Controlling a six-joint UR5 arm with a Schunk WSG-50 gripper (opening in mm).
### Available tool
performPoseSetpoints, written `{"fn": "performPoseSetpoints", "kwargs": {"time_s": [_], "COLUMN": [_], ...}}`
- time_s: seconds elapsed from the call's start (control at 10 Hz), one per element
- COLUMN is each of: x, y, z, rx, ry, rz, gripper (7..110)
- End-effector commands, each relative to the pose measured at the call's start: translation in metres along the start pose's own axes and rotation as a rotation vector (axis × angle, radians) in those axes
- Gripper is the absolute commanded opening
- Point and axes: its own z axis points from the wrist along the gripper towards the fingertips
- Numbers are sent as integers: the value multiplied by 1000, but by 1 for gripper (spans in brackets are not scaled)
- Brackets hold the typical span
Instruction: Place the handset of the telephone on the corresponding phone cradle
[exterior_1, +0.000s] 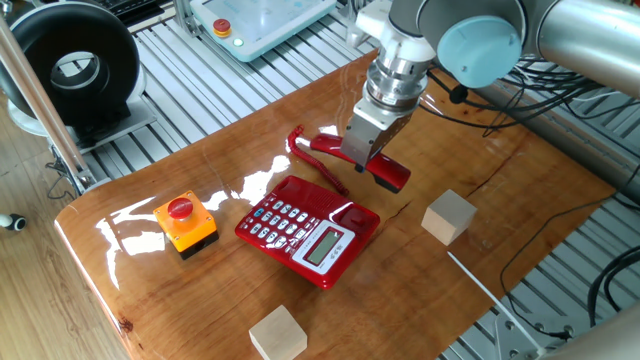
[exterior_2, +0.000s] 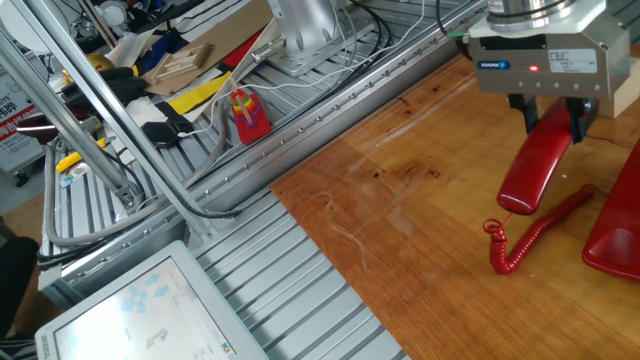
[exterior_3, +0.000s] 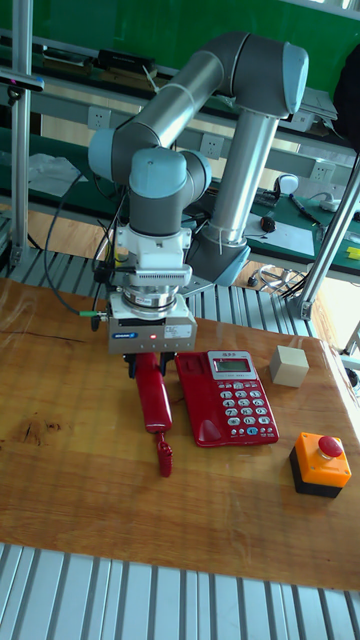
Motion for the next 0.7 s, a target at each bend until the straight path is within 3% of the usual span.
{"fn": "performPoseSetpoints", "kwargs": {"time_s": [0.0, 0.1, 0.2, 0.3, 0.6], "x": [-5, 0, 3, 4, 7], "y": [-7, -9, -10, -4, 0], "z": [-1, -1, -1, -1, -2], "rx": [12, 18, 24, -3, -17], "ry": [-3, 13, 27, 33, 45], "rz": [31, 35, 27, 1, -17], "gripper": [22, 22, 7, 7, 7]}}
